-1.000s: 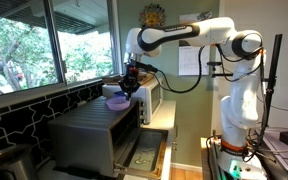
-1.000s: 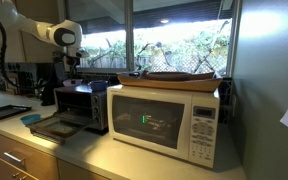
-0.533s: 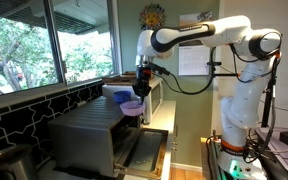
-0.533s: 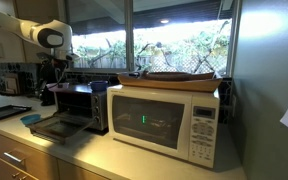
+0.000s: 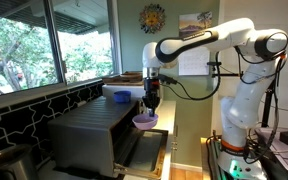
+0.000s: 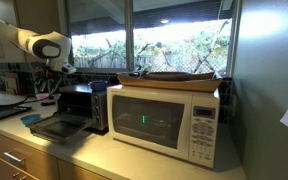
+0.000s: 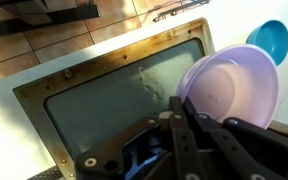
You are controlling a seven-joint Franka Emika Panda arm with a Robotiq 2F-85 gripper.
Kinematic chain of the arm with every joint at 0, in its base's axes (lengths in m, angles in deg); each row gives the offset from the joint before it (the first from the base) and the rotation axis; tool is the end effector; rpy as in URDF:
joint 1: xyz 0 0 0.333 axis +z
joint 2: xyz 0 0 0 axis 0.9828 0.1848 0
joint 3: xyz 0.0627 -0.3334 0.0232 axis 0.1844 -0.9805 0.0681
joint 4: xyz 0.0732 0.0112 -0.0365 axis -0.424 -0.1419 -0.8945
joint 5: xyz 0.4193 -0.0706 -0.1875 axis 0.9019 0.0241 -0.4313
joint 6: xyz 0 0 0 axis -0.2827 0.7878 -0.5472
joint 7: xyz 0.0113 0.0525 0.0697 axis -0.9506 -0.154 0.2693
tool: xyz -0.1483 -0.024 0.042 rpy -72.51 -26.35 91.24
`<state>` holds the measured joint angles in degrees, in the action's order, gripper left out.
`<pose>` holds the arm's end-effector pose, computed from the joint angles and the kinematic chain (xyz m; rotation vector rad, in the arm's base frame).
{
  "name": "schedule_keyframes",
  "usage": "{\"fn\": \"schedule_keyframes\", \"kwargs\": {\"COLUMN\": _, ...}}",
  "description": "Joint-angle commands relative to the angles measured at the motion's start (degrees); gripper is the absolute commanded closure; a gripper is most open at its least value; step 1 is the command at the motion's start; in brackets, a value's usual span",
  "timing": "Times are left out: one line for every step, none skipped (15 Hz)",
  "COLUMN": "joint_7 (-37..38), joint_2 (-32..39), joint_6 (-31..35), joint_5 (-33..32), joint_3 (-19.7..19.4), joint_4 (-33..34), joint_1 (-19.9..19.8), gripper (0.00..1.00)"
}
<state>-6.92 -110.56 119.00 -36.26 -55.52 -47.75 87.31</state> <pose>0.4544 0.1861 0.4728 -2.7980 0.3085 0.1519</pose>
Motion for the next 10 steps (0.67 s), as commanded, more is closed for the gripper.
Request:
{"fn": "schedule_keyframes", "kwargs": {"joint_7": 1.16, "joint_2": -0.83, "joint_6": 1.96, "joint_5": 3.27, "joint_3": -0.04, "joint_4": -3.97, "joint_1": -0.97, "gripper": 0.99}}
{"fn": "schedule_keyframes", "kwargs": {"joint_7": 1.99, "joint_2": -0.99, "joint_6": 2.87, "joint_5": 3.94, "joint_3": -0.01, "joint_4": -4.86, "joint_1": -1.31, "gripper": 0.99}}
{"fn": "schedule_keyframes", "kwargs": {"joint_7": 2.76, "joint_2": -1.1, "joint_6": 3.93, "joint_5": 4.67, "joint_3": 0.02, "joint_4": -5.53, "joint_1": -1.58, "gripper": 0.99}}
{"fn": "schedule_keyframes", "kwargs": {"joint_7": 3.8, "joint_2": -1.23, "joint_6": 5.27, "joint_5": 5.32, "joint_3": 0.11, "joint_4": -6.27, "joint_1": -1.88, "gripper": 0.99}}
{"fn": "schedule_keyframes", "kwargs": {"joint_7": 5.61, "joint_2": -1.37, "joint_6": 6.93, "joint_5": 5.55, "joint_3": 0.42, "joint_4": -6.9, "joint_1": -2.36, "gripper": 0.99}}
{"fn": "schedule_keyframes", "kwargs": {"joint_7": 7.28, "joint_2": -1.43, "joint_6": 8.43, "joint_5": 5.83, "joint_3": 0.64, "joint_4": -7.51, "joint_1": -2.68, "gripper": 0.99}}
{"fn": "schedule_keyframes", "kwargs": {"joint_7": 9.24, "joint_2": -1.5, "joint_6": 10.0, "joint_5": 6.06, "joint_3": 0.88, "joint_4": -8.08, "joint_1": -2.97, "gripper": 0.99}}
{"fn": "schedule_keyframes", "kwargs": {"joint_7": 11.24, "joint_2": -1.54, "joint_6": 11.5, "joint_5": 6.14, "joint_3": 1.12, "joint_4": -8.69, "joint_1": -3.23, "gripper": 0.99}}
{"fn": "schedule_keyframes", "kwargs": {"joint_7": 13.04, "joint_2": -1.55, "joint_6": 12.84, "joint_5": 6.25, "joint_3": 1.27, "joint_4": -9.17, "joint_1": -3.36, "gripper": 0.99}}
{"fn": "schedule_keyframes", "kwargs": {"joint_7": 15.08, "joint_2": -1.57, "joint_6": 14.26, "joint_5": 6.22, "joint_3": 1.49, "joint_4": -9.67, "joint_1": -3.5, "gripper": 0.99}}
